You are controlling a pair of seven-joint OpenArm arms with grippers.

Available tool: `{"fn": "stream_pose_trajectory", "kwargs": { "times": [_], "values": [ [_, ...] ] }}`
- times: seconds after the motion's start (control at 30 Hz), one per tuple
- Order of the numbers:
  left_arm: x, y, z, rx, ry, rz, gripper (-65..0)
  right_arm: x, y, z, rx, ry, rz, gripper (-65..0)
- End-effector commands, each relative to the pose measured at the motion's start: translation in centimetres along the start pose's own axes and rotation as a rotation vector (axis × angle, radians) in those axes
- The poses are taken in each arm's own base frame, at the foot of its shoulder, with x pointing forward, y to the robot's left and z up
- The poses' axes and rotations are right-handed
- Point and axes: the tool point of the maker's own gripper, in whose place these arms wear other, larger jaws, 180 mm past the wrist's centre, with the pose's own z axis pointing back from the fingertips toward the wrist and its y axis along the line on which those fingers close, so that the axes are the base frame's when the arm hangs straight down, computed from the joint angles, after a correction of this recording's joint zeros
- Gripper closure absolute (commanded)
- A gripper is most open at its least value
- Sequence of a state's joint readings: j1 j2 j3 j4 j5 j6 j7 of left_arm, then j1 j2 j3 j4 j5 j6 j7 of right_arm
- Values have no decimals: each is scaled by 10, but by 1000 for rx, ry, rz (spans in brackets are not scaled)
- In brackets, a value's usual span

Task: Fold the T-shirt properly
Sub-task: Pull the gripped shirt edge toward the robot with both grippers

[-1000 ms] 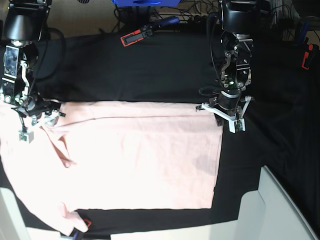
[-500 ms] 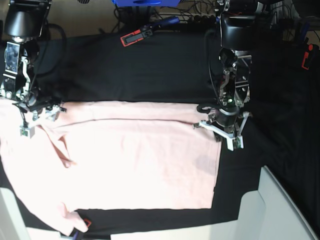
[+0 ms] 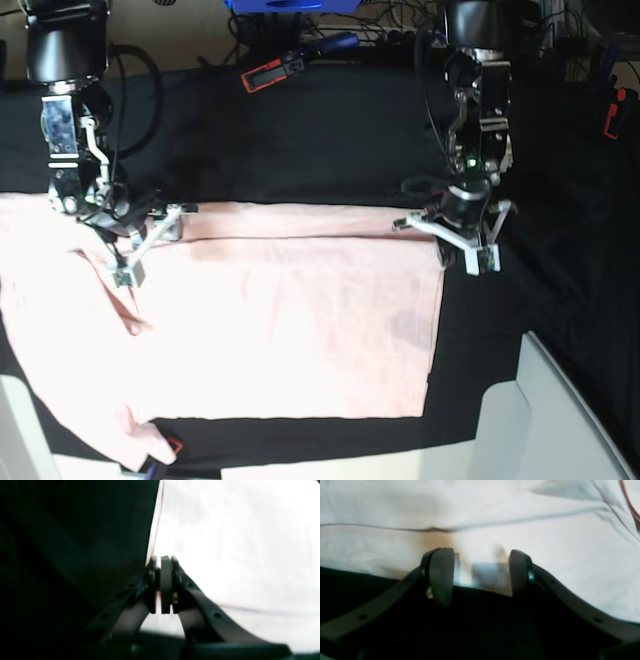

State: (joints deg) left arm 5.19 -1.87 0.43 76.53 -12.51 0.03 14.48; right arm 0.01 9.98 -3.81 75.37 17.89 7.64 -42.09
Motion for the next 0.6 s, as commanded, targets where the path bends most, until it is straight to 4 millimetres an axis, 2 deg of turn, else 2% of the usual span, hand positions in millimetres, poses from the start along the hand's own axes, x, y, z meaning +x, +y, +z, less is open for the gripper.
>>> {"fn": "stream_pose_trajectory", "kwargs": {
  "times": [0.0, 0.13, 0.27, 0.33, 0.4, 0.57],
  "values": [
    [16, 2, 2, 4, -52, -6, -15, 21, -1, 3, 1, -46, 14, -338],
    [2, 10, 15, 10, -30, -27, -13, 23, 5, 1, 13, -50, 9, -338],
    [5, 20, 12, 21, -31, -39, -13, 16, 8, -2, 17, -29, 3, -338],
    [19, 18, 5, 20, -59, -40, -13, 9, 8, -6, 19, -11, -5, -338],
    [29, 17, 0, 19, -80, -42, -13, 9, 17, -8, 36, -11, -14, -338],
    [52, 13, -10, 14, -119, -36, -13, 7, 21, -8, 42, -6, -16, -338]
  ]
}}
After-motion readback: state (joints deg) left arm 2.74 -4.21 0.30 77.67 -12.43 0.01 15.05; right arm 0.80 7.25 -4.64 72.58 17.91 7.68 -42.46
